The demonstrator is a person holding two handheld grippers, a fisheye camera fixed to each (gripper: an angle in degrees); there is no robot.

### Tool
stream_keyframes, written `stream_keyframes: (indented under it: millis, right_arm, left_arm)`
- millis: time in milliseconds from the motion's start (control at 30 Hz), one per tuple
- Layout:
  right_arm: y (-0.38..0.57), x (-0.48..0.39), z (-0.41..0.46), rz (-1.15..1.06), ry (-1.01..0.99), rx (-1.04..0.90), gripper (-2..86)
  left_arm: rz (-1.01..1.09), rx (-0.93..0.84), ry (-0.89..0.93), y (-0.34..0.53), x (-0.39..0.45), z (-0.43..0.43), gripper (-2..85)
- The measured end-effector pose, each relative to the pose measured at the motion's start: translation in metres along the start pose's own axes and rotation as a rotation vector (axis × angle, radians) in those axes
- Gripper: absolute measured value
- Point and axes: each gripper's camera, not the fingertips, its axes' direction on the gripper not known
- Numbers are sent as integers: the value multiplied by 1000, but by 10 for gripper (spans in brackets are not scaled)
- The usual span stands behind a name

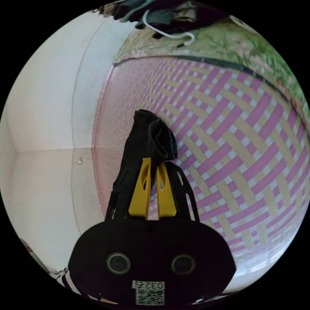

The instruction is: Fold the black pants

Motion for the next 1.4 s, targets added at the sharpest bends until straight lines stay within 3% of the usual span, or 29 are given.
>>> stream_keyframes:
  millis: [100,233,333,400,433,500,600,700,767,867,1133,1300,1400]
  right_arm:
    - [-14,-13,-34,-50,83,37,9]
    - [-32,10,-52,22,80,-9,62]
    - [-6,4,-81,48,135,100,88]
    - [41,-23,-80,-88,151,98,74]
    - [54,-32,-71,-154,129,59,71]
    - [113,-68,-15,-416,3,-217,66]
    - [194,-105,62,-623,-74,-547,76]
    - [255,-137,111,-758,-57,-696,83]
    - [279,-151,131,-814,-14,-732,86]
    - [301,-168,140,-858,-16,-714,104]
    - [328,-196,112,-847,-64,-477,97]
    - [328,-215,77,-811,-117,-330,41]
    - [322,-227,72,-805,-117,-343,-1]
  left_arm:
    - [56,-154,-74,14,11,-10,1]
    - [-40,-193,-103,41,-40,-18,5]
    - [-84,-136,112,59,-91,-29,25]
    - [-56,-74,170,72,-107,-40,56]
    - [-41,-80,165,73,-109,-41,64]
    - [28,-110,108,73,-109,-41,75]
    - [130,-177,47,72,-97,-20,68]
    - [202,-247,-84,78,-72,0,30]
    - [209,-253,-50,80,-55,3,14]
    - [202,-273,58,86,-24,12,3]
    - [258,-337,42,105,53,61,-8]
    - [246,-341,49,102,54,80,-8]
    - [217,-350,75,93,44,83,-10]
